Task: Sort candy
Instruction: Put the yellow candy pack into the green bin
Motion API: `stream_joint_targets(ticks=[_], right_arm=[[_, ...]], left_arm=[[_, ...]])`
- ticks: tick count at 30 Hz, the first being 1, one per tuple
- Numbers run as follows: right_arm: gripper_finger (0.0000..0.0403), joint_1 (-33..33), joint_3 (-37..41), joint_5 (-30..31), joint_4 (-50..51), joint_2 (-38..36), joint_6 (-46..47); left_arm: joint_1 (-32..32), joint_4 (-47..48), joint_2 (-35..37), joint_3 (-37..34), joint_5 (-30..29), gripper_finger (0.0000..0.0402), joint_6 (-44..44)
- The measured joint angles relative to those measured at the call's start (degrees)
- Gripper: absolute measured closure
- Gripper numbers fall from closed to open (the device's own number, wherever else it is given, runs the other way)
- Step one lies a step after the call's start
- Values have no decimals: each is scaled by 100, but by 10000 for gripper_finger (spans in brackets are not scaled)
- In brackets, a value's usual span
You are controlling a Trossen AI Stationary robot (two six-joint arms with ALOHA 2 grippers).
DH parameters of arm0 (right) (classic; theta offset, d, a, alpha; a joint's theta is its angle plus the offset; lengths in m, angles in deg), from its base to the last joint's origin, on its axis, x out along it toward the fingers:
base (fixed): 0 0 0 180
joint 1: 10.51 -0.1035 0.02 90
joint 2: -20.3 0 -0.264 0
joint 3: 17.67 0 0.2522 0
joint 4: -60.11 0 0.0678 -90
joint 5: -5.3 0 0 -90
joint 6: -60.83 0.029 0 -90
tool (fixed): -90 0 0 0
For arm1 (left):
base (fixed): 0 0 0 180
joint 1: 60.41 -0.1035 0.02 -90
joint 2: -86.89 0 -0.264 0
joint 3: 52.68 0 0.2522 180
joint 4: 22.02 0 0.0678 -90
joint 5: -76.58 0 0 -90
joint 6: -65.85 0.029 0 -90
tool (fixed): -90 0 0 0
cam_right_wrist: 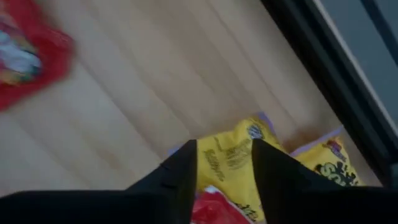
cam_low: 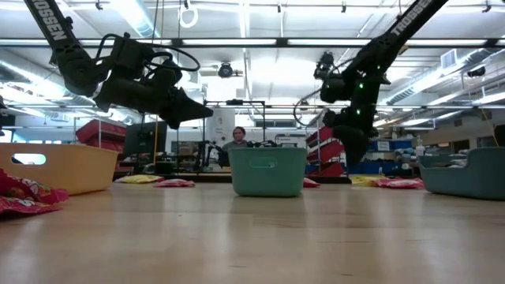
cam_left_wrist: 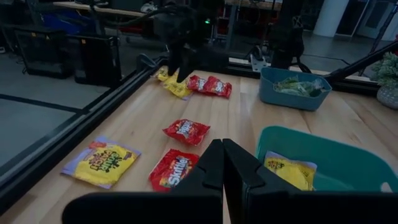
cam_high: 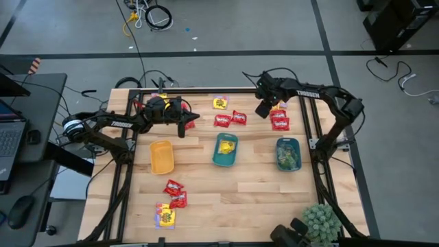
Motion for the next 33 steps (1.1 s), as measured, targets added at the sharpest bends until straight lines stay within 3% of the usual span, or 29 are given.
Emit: stream_joint_targets(ticks=[4,7,10,14,18,24,33], right_arm=[[236,124,3,-19,-13,325,-272],[247,145,4,18,-42,533,-320],[291,146,4,107,-55,615,-358],[384,46,4,180,-85,503,-464],[393,-137,-95,171,79,303,-446],[401,-948,-599,-1,538,-104,-35],[402,-2796,-1834,-670,993,-156,1322]], left_arm=[[0,55,0,0,-1,402,2],[0,55,1,0,2,401,3],[0,53,0,0,2,401,6],[0,54,0,0,-23,401,14],[0,53,0,0,-41,401,15],[0,51,0,0,-63,401,15],[0,51,0,0,-182,401,17]])
